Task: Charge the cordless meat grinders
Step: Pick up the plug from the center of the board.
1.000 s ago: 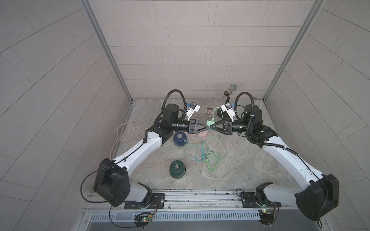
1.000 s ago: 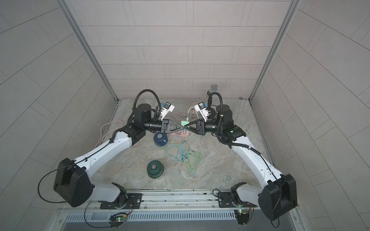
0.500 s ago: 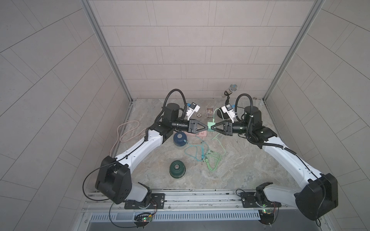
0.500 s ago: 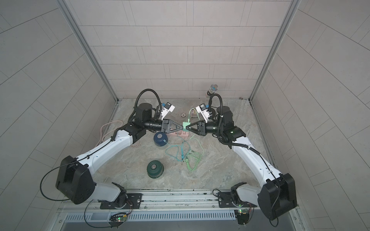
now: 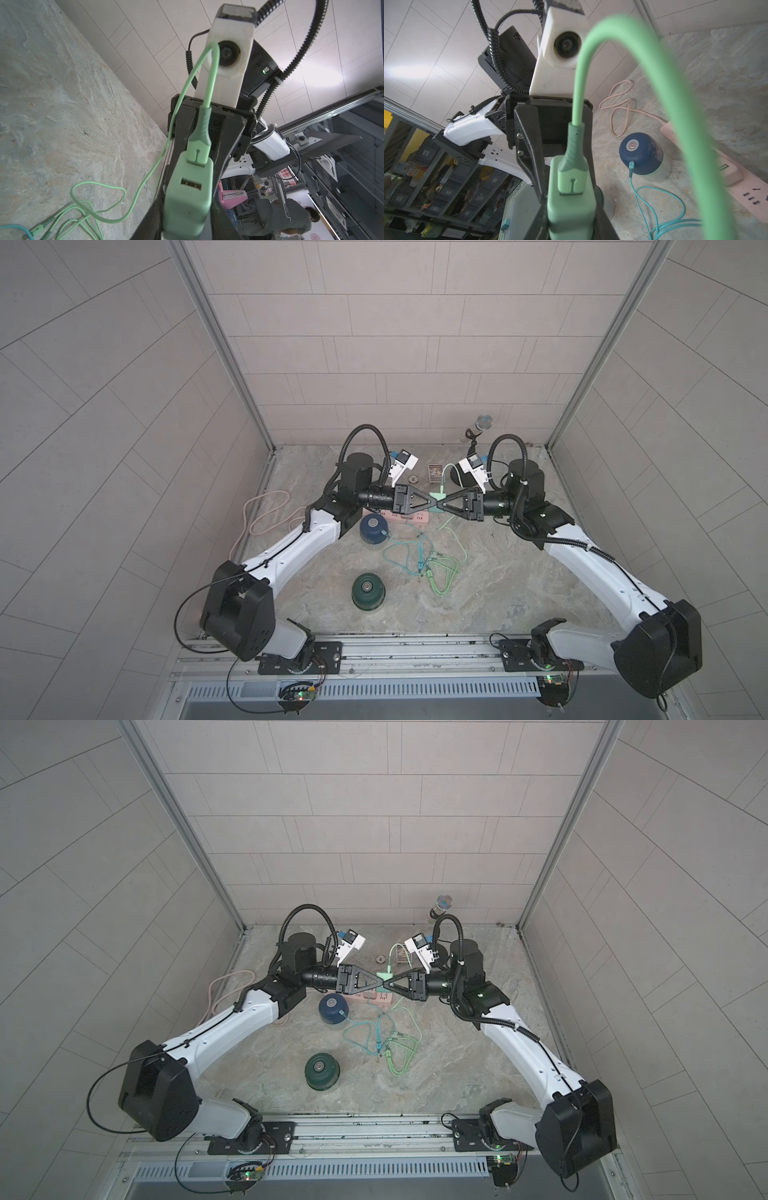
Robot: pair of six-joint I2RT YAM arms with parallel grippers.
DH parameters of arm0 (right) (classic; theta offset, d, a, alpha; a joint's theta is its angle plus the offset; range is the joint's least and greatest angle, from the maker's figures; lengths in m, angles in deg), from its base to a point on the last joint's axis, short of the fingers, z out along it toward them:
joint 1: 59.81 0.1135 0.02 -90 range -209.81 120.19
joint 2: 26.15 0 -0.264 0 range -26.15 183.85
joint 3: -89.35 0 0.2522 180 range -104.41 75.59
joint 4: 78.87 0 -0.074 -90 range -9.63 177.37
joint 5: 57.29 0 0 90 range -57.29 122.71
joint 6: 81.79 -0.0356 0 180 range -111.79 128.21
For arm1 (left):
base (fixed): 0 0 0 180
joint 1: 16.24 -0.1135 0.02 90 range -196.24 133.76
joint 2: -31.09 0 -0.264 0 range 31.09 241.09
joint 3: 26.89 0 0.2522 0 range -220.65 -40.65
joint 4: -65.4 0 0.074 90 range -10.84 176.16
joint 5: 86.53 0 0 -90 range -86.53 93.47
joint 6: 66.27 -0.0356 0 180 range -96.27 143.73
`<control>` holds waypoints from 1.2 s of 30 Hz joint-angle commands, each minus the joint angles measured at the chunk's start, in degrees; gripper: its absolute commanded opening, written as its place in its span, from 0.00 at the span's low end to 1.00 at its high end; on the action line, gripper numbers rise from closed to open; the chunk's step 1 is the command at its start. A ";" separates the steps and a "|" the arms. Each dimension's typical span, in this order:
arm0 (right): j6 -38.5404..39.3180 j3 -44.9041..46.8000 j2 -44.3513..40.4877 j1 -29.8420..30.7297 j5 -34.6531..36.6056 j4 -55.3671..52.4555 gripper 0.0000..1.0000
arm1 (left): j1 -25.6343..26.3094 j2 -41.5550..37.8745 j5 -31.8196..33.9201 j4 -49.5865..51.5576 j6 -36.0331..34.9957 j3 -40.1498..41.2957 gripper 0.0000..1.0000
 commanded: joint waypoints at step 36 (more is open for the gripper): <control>15.21 -4.22 -0.87 -2.82 -9.07 -19.61 0.63 | 0.98 7.44 -0.33 63.13 -47.87 -23.26 0.09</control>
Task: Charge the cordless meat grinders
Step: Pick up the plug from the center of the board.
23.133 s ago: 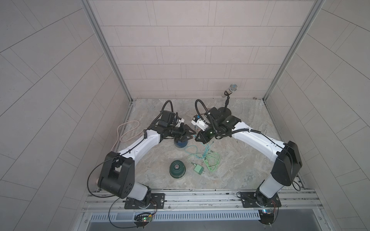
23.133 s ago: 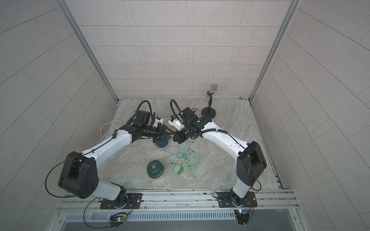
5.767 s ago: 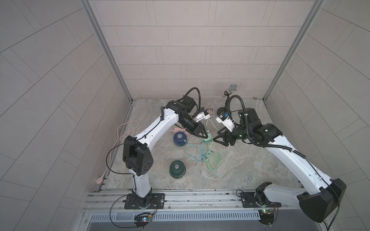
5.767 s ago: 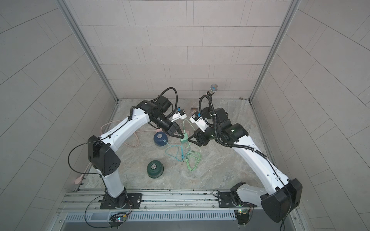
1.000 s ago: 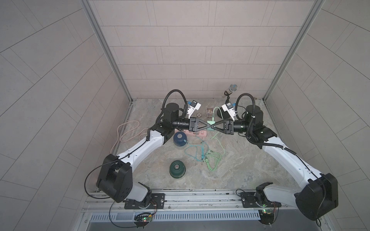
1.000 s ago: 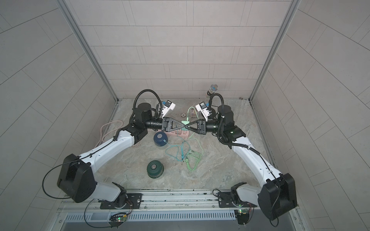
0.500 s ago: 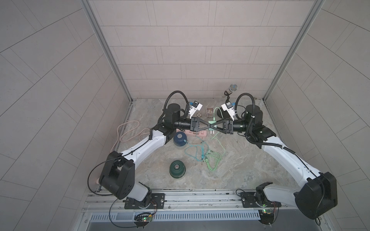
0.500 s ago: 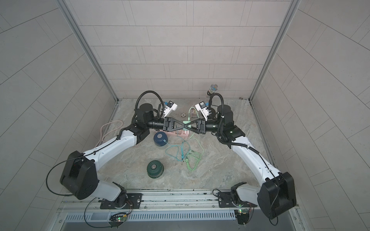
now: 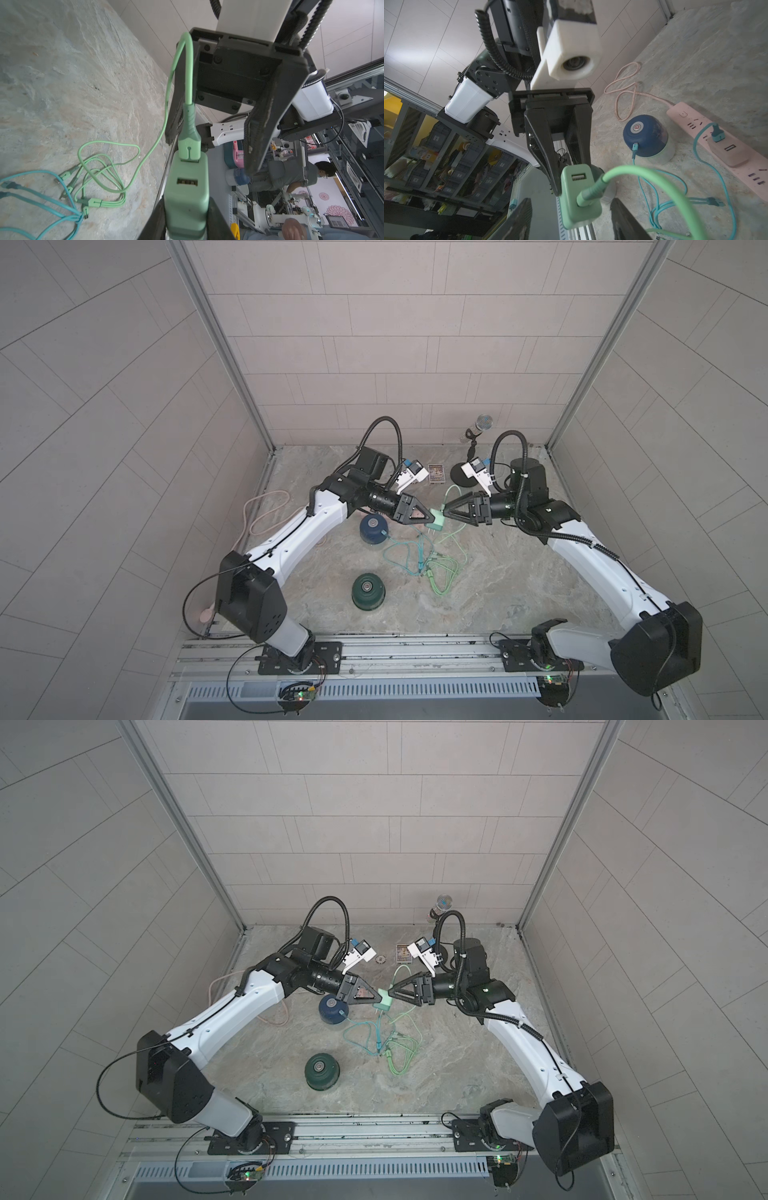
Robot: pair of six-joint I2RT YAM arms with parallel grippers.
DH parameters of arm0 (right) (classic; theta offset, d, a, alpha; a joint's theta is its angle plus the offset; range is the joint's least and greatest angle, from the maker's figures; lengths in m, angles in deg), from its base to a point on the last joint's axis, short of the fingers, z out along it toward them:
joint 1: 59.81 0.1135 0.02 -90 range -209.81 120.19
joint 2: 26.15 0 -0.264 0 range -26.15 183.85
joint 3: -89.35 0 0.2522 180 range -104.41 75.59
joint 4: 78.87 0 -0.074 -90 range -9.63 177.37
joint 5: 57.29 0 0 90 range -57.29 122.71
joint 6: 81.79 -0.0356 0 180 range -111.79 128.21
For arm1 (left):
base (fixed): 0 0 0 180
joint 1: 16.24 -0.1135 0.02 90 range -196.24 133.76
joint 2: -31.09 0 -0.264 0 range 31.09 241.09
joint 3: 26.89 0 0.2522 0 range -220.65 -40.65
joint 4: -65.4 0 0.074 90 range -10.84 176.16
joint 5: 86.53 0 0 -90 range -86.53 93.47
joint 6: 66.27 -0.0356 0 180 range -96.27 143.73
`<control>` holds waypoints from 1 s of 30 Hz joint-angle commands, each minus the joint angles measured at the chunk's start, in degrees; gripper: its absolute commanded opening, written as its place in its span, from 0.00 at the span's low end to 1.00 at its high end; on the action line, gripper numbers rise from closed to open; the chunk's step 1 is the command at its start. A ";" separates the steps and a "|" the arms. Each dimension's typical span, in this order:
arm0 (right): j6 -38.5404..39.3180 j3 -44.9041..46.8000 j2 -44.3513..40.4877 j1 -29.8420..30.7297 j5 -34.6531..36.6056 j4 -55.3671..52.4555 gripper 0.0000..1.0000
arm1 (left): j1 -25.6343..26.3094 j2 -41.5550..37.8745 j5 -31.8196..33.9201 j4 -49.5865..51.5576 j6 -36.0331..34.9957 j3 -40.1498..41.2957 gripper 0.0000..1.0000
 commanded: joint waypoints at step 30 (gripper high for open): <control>8.82 -5.42 3.54 6.78 -2.68 -11.74 0.23 | 0.08 -0.98 -1.84 9.71 -8.81 -3.62 0.09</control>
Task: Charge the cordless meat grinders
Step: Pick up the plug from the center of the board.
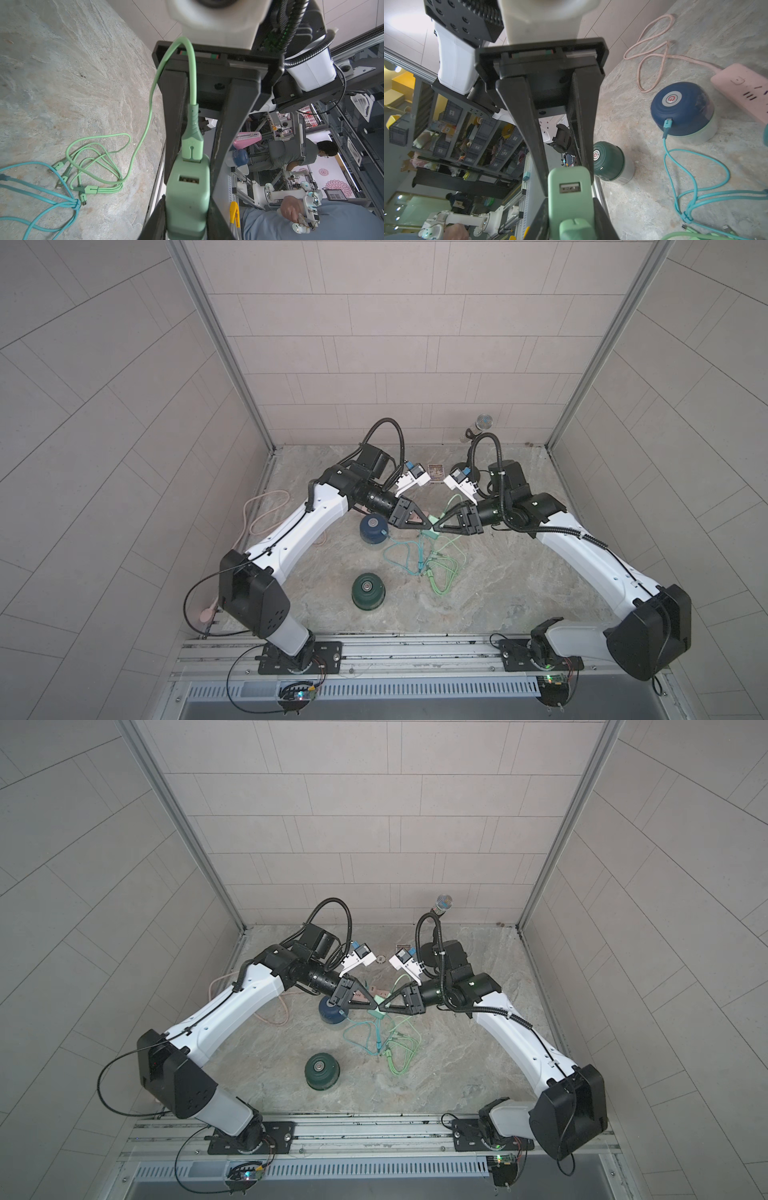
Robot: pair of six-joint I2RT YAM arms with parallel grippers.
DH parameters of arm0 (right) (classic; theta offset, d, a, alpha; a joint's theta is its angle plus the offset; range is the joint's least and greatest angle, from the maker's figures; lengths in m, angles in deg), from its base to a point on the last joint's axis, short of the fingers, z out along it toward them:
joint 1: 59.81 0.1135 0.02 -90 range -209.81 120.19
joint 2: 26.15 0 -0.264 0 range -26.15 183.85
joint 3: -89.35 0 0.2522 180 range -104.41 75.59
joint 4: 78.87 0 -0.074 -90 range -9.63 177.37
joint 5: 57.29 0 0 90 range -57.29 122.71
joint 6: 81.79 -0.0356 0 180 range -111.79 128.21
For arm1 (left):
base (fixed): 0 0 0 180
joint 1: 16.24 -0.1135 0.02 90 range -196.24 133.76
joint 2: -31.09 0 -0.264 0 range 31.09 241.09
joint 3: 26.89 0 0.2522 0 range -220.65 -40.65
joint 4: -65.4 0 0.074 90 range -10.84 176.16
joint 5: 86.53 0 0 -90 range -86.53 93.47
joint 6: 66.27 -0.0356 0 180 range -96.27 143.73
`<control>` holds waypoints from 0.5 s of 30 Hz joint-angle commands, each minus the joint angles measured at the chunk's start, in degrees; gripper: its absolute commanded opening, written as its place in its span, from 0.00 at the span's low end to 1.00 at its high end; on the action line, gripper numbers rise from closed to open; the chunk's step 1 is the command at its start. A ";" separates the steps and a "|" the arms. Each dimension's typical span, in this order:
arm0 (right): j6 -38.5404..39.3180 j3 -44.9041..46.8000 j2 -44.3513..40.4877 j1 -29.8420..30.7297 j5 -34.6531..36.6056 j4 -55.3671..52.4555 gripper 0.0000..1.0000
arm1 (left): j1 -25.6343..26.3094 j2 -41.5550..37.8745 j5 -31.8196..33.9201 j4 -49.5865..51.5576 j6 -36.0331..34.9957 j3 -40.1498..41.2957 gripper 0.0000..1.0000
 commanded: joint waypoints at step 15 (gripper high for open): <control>10.05 -0.25 -3.91 -0.88 24.38 -1.31 0.10 | -7.17 -9.03 9.37 -11.68 13.44 7.33 0.64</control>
